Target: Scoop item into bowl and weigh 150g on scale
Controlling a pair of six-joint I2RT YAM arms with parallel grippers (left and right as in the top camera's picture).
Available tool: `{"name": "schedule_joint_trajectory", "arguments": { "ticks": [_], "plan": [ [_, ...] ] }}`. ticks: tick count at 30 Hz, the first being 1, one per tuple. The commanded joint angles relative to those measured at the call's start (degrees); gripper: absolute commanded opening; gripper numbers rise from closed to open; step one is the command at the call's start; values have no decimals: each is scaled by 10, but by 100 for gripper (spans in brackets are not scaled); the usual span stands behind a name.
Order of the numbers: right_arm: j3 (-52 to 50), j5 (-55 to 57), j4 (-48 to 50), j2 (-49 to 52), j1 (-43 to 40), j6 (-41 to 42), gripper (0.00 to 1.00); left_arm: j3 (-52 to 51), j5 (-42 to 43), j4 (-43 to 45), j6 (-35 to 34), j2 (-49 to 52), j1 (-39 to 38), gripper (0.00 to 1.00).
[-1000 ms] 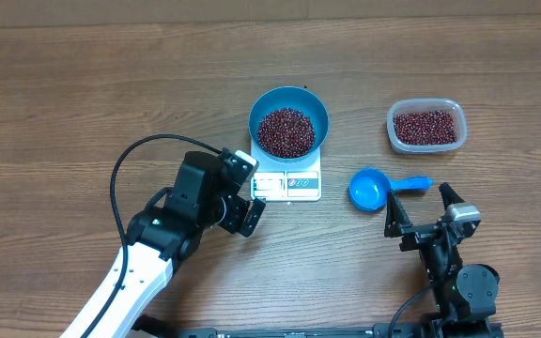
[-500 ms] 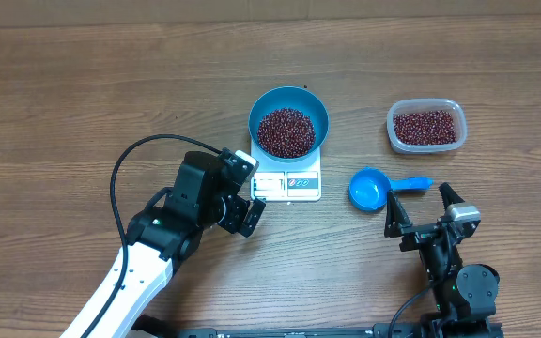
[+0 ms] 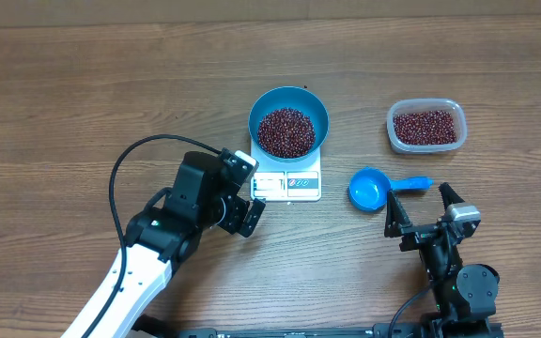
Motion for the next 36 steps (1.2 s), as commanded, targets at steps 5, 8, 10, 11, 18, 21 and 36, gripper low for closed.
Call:
{"name": "schedule_joint_trajectory", "arguments": {
  "ticks": [5,8,10,11,18,21,36],
  "plan": [
    [-6,4,1,-7,5,2,100,-2,-17,7,1,-56,13,100],
    [-6,4,1,-7,5,2,100,-2,-16,20,1,-76,42,100],
    [-6,4,1,-7,5,2,100,-2,-16,44,1,-95,68,100],
    [-6,4,1,-7,5,2,100,-2,-16,54,1,-103,78,100],
    [-6,4,1,-7,5,2,100,-31,-10,151,1,-174,153,100],
    [-6,4,1,-7,5,2,100,-69,-5,203,1,-213,176,100],
    [-6,4,1,-7,5,2,100,-298,0,346,4,-471,289,100]
  ]
}}
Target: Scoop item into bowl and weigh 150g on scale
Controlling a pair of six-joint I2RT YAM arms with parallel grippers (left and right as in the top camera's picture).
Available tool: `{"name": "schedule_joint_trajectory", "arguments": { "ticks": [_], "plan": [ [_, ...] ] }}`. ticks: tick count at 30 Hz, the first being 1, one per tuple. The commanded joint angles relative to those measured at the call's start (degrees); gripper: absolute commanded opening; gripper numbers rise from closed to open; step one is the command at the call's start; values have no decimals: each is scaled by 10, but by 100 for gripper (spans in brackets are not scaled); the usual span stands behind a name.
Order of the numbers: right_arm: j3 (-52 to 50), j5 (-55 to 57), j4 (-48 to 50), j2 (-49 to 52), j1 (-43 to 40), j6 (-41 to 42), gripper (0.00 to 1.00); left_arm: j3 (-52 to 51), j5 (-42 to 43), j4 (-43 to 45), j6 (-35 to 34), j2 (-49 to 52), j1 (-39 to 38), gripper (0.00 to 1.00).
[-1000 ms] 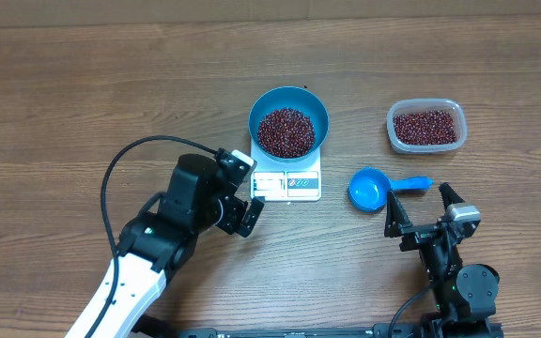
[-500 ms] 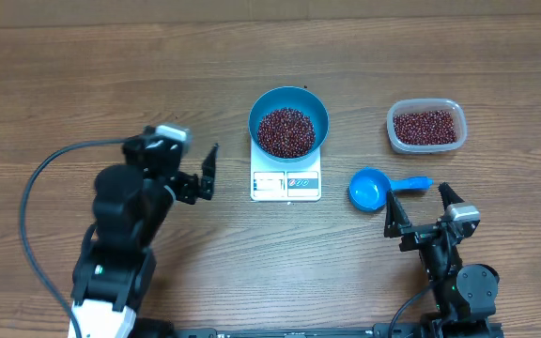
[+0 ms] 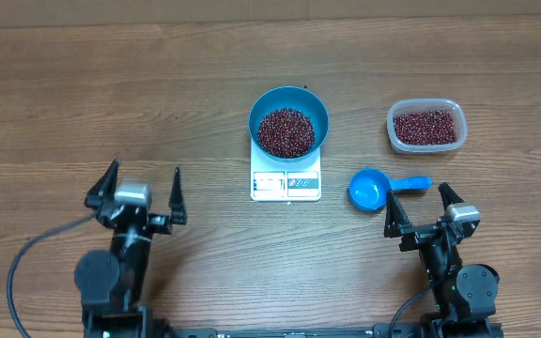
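Observation:
A blue bowl [image 3: 288, 124] full of red beans sits on the white scale [image 3: 285, 184] at the table's middle. To its right stands a clear tub [image 3: 425, 126] holding more red beans. A blue scoop [image 3: 374, 190] lies empty on the table between scale and tub, handle pointing right. My left gripper [image 3: 139, 190] is open at the front left, well clear of the scale. My right gripper [image 3: 424, 208] is open at the front right, just in front of the scoop, holding nothing.
The wooden table [image 3: 111, 94] carries nothing else. Both arm bases stand at the front edge, with a black cable [image 3: 36, 249] looping beside the left one.
My left arm has pulled back from the scale's front left corner to the front left of the table, its gripper now pointing away from me and open. The right arm, scoop, bowl and tub are unchanged.

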Motion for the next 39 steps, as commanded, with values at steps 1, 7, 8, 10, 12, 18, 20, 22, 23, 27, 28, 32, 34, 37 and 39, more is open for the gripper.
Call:
{"name": "schedule_joint_trajectory", "arguments": {
  "ticks": [1,7,8,10,12,18,20,22,23,27,28,32,34,37,39],
  "plan": [
    [-6,4,1,-7,3,2,100,-37,4,6,3,-47,20,99],
    [-6,4,1,-7,3,2,100,-108,3,19,3,-121,25,100],
    [-6,4,1,-7,3,2,100,-120,3,19,3,-133,25,99],
    [-6,4,1,-7,3,2,100,-142,3,19,3,-156,25,100],
    [-6,4,1,-7,3,2,100,-153,2,8,3,-175,25,100],
    [-6,4,1,-7,3,2,100,-153,0,-60,31,-215,25,100],
    [-6,4,1,-7,3,2,100,-153,-2,-84,33,-214,25,99],
    [-6,4,1,-7,3,2,100,-153,-4,-103,32,-214,25,100],
    [-6,4,1,-7,3,2,100,-153,-5,-103,33,-214,25,100],
    [-6,4,1,-7,3,2,100,-153,-3,-102,32,-213,25,99],
    [-6,4,1,-7,3,2,100,-153,-3,-102,32,-213,25,99],
    [-6,4,1,-7,3,2,100,-153,-3,-102,32,-213,25,100],
    [-6,4,1,-7,3,2,100,-153,-3,-102,32,-213,25,99],
    [-6,4,1,-7,3,2,100,-153,-3,-102,32,-213,25,100],
    [-6,4,1,-7,3,2,100,-153,-3,-102,32,-213,25,99]
  ]
}}
